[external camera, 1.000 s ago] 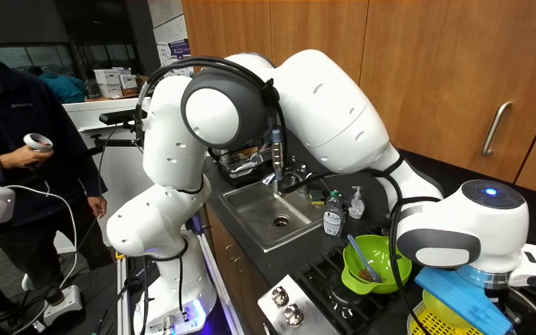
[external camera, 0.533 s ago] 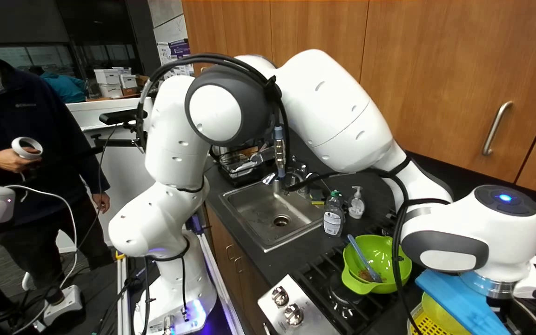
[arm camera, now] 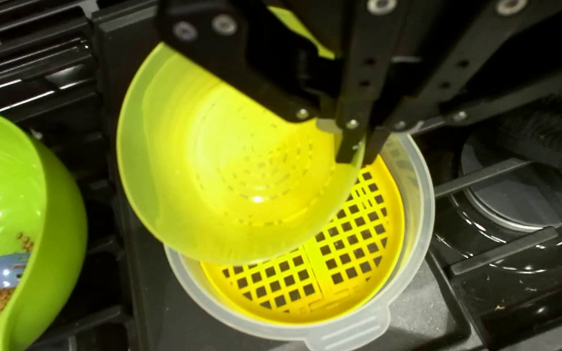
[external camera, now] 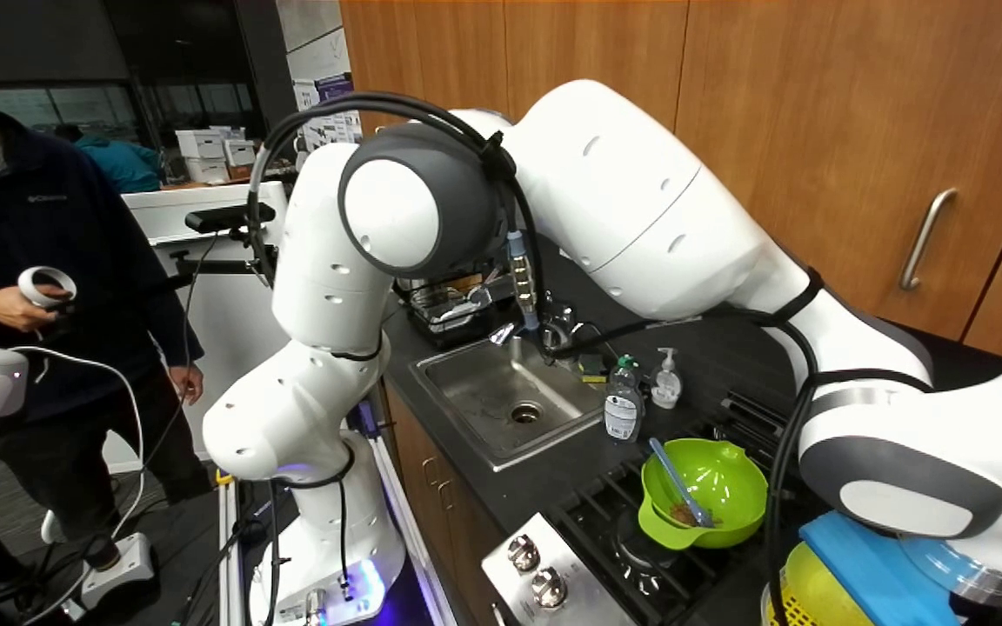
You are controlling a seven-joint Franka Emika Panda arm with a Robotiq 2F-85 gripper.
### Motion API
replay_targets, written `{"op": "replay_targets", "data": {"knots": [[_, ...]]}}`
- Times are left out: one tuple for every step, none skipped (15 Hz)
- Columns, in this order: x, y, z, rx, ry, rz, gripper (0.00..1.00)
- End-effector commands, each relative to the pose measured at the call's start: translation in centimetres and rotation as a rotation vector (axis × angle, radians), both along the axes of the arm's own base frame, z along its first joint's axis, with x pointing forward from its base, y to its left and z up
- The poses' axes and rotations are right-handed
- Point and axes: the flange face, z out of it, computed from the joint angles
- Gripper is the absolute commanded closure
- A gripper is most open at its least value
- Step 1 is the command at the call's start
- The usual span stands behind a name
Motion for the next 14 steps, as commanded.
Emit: {"op": "replay_targets", "data": {"knots": [[1.1, -0.5, -0.4, 0.043, 0.025, -0.029, 0.99], [1.4, -0.6, -0.6, 0.053, 0.035, -0.033, 0.99], [1.6, -0.7, -0.9, 0.061, 0.045, -0.039, 0.99], [1.9, -0.7, -1.3, 0.075, 0.054, -0.04, 0.99], [2.2, -0.7, -1.7, 0.088, 0.063, -0.044, 0.99], [2.4, -0.8, -2.0, 0.096, 0.07, -0.046, 0.99], [2.6, -0.9, -2.2, 0.104, 0.075, -0.049, 0.99], [2.7, -1.1, -2.4, 0.109, 0.077, -0.053, 0.99], [2.9, -1.1, -2.5, 0.115, 0.079, -0.055, 0.99], [2.9, -1.3, -2.6, 0.117, 0.08, -0.068, 0.71], [3.0, -1.5, -2.7, 0.12, 0.081, -0.075, 0.7], [3.0, -1.7, -2.7, 0.125, 0.079, -0.084, 0.65], [3.1, -1.8, -2.7, 0.126, 0.078, -0.089, 0.6], [3.0, -1.9, -2.7, 0.128, 0.079, -0.094, 0.54]]}}
